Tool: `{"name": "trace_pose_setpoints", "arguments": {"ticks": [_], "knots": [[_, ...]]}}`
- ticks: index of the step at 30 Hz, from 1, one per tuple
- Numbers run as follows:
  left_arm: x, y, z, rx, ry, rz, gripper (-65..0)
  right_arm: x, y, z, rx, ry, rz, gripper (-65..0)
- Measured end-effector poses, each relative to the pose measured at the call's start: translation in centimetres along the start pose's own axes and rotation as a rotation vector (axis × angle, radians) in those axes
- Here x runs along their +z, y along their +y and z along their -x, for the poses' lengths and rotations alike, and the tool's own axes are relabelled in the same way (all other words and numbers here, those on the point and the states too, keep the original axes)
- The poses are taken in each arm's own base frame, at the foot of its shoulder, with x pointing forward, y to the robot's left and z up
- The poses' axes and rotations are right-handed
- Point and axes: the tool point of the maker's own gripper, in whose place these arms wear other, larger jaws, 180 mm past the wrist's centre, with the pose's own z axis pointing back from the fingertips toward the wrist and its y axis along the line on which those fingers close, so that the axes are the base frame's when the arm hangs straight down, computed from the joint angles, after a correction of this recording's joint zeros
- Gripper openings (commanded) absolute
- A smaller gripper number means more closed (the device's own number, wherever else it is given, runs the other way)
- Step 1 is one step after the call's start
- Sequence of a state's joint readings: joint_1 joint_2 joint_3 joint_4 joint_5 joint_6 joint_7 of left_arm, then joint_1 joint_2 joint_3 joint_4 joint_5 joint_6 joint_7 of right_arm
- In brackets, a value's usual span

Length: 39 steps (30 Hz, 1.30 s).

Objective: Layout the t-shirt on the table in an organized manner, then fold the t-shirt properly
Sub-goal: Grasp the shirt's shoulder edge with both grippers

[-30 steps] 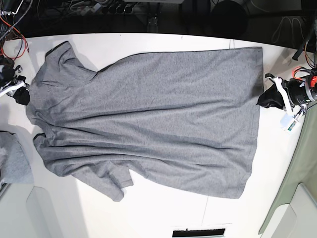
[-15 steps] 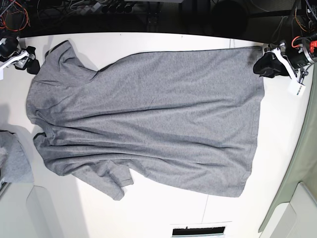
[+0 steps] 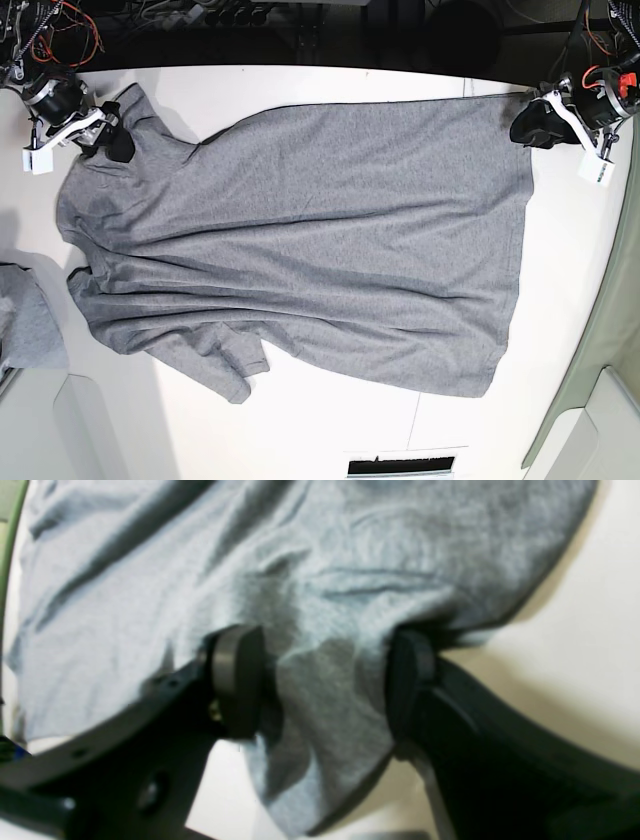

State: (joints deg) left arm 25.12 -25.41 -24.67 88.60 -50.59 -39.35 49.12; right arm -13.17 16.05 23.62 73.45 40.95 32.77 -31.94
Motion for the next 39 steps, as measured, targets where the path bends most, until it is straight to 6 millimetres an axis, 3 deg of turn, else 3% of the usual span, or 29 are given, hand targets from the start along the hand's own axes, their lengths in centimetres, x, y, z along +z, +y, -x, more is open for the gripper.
{"name": "trace_pose_setpoints", "arguments": {"ticks": [6,10,17,20,25,28,31,32,37,39], "knots": [[0.7,0.7,3.6,-0.009,0.1,-0.045,-35.9,-0.4,0.9,0.5,-0.014,-0.001,-0.024,-27.9],[0.7,2.0,2.9,-0.035,0.068,-0.113,-35.9,-0.5,0.9,0.4,-0.011,0.002,-0.026,-27.9],[0.5,2.3,2.7,-0.062,0.053,-0.14,-35.9,-0.5,0.9,0.5,-0.011,0.004,-0.026,-27.9],[-0.1,1.7,3.7,-0.05,0.069,-0.134,-35.9,-0.5,1.0,0.5,-0.012,0.004,-0.027,-27.9],[-2.1,-1.2,5.0,-0.075,0.099,-0.055,-36.7,-0.5,1.1,0.5,-0.021,0.006,-0.035,-28.2],[-3.0,-2.5,5.2,-0.113,0.106,-0.022,-46.3,-0.5,1.3,0.8,-0.037,0.023,-0.046,-38.9],[-3.2,-2.4,4.8,-0.111,0.076,-0.041,-63.4,-0.5,1.2,1.2,-0.045,0.041,-0.043,-61.3],[-3.2,-2.4,4.7,-0.112,0.07,-0.041,-65.0,-0.5,1.2,1.4,-0.05,0.042,-0.044,-65.0],[-2.2,-1.5,4.3,-0.12,0.063,-0.05,-65.0,0.0,1.0,1.7,-0.055,0.08,-0.043,-65.0],[-1.2,-1.1,3.1,-0.073,0.0,-0.05,-65.0,0.7,0.7,1.4,-0.09,0.083,-0.047,-65.0]]}}
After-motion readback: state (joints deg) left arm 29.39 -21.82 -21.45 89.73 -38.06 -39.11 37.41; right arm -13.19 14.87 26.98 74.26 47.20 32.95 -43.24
